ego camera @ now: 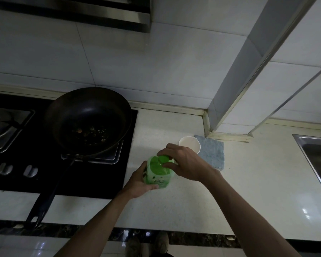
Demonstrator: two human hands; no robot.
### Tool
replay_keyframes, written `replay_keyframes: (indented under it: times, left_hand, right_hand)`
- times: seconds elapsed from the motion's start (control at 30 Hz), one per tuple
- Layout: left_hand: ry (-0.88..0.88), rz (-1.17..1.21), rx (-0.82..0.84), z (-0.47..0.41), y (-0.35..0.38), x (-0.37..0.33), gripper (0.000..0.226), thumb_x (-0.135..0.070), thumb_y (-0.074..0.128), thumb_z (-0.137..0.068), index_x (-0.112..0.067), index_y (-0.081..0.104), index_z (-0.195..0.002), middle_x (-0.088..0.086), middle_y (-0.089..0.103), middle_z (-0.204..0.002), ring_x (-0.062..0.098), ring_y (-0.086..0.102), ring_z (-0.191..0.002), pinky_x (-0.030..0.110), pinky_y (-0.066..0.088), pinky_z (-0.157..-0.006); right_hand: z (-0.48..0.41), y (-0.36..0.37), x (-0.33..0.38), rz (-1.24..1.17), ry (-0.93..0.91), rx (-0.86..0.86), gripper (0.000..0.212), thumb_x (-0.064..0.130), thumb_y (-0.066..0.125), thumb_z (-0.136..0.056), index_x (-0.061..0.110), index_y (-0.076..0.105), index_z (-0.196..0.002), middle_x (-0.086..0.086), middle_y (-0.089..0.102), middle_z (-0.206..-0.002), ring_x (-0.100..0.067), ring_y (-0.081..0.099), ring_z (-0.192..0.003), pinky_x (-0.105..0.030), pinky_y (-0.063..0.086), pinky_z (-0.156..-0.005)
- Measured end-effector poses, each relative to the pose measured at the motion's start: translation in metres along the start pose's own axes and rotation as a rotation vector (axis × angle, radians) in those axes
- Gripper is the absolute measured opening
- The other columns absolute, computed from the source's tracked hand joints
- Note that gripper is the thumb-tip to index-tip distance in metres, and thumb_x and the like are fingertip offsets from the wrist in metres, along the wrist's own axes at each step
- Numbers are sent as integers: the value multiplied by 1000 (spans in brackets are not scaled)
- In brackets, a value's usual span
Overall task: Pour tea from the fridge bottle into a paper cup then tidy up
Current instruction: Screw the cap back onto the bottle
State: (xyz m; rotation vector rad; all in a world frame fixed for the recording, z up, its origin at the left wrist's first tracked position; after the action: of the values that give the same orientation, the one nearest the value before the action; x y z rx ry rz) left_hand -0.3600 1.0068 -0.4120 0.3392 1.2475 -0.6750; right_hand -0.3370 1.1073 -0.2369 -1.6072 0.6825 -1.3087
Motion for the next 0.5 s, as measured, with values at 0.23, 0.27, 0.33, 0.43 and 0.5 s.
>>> replay_keyframes:
  times: [0.23, 0.27, 0.33, 0.43, 0.5]
  left_hand:
    - [27, -21, 19, 0, 0, -5, 84, -3, 86, -65, -47, 43, -121, -7, 64, -118, 2, 63, -108, 20, 55, -81]
    - [28, -17, 20, 0, 1, -5, 84, -2, 86, -65, -46, 43, -122, -6, 64, -118, 2, 63, -108, 20, 55, -81]
    - [27, -2, 17, -1, 0, -4, 83, -3, 86, -66, -43, 43, -125, -3, 65, -119, 8, 64, -110, 25, 57, -84]
    - [31, 1, 17, 0, -1, -3, 82, -4, 86, -66, -40, 45, -126, -2, 64, -120, 11, 63, -112, 28, 57, -85]
    - [37, -7, 16, 0, 0, -4, 82, -3, 86, -65, -44, 45, -123, -4, 64, -120, 8, 63, -111, 27, 57, -84]
  right_hand:
    - [-5, -3, -7, 73, 158, -208, 37, 50, 58, -88, 14, 53, -79, 4, 58, -69, -18, 54, -56, -38, 52, -57]
    - [-6, -3, -8, 96, 188, -270, 41, 53, 52, -88, 14, 51, -74, 3, 58, -64, -19, 54, -52, -38, 52, -55]
    - [-7, -4, -6, 130, 241, -359, 47, 58, 45, -87, 15, 49, -69, 3, 57, -59, -18, 52, -47, -36, 52, -51]
    - [-7, 1, -8, 89, 245, -256, 42, 57, 54, -88, 15, 57, -88, 2, 65, -81, -17, 59, -62, -33, 50, -58]
    - [-4, 9, -9, -12, 176, -107, 40, 48, 64, -88, 20, 57, -116, 2, 65, -110, -17, 64, -84, -34, 54, -69]
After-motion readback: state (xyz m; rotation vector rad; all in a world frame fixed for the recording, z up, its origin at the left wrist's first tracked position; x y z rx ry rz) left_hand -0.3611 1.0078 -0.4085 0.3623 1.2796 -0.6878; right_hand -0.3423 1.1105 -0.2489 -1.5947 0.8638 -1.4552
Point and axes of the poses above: each hand's wrist, its own z-axis away from the middle knuckle, its own y-axis out of the palm, x = y × z, the point moved 10 cm from there along -z, towards the middle knuckle
